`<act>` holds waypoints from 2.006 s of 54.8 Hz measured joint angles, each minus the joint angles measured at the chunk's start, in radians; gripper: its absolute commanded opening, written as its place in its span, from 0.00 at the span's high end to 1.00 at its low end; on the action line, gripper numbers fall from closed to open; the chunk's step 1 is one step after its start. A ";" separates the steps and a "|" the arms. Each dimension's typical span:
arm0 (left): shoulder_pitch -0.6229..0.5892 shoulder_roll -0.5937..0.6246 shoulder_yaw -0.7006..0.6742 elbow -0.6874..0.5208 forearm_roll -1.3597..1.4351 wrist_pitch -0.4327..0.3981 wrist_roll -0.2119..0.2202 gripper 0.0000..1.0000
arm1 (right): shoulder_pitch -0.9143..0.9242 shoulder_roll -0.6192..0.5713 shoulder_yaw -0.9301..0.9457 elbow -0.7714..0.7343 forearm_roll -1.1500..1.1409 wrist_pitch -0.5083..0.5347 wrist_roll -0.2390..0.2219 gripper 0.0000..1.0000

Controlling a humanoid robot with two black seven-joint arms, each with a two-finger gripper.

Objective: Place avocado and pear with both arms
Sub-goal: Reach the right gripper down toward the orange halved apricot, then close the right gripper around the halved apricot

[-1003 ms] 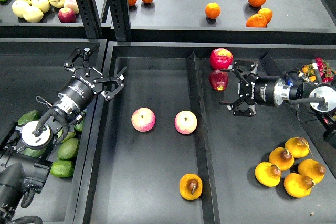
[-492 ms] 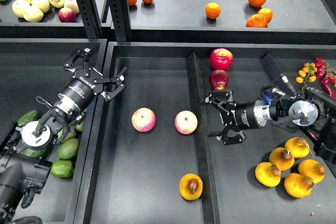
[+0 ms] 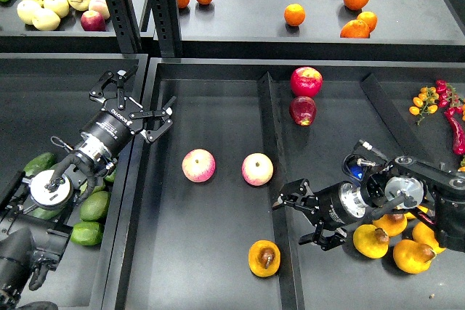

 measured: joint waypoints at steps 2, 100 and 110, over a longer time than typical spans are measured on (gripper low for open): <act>0.000 0.000 0.001 0.002 0.000 0.000 0.000 0.01 | -0.006 0.004 -0.001 -0.001 -0.001 0.000 0.000 0.01; 0.001 0.000 0.036 0.013 0.000 0.000 0.001 0.01 | -0.091 0.147 0.015 -0.147 0.015 0.000 0.000 0.55; 0.001 0.000 0.040 0.013 0.000 0.000 0.001 0.01 | -0.091 0.145 0.015 -0.145 0.018 0.000 0.000 0.63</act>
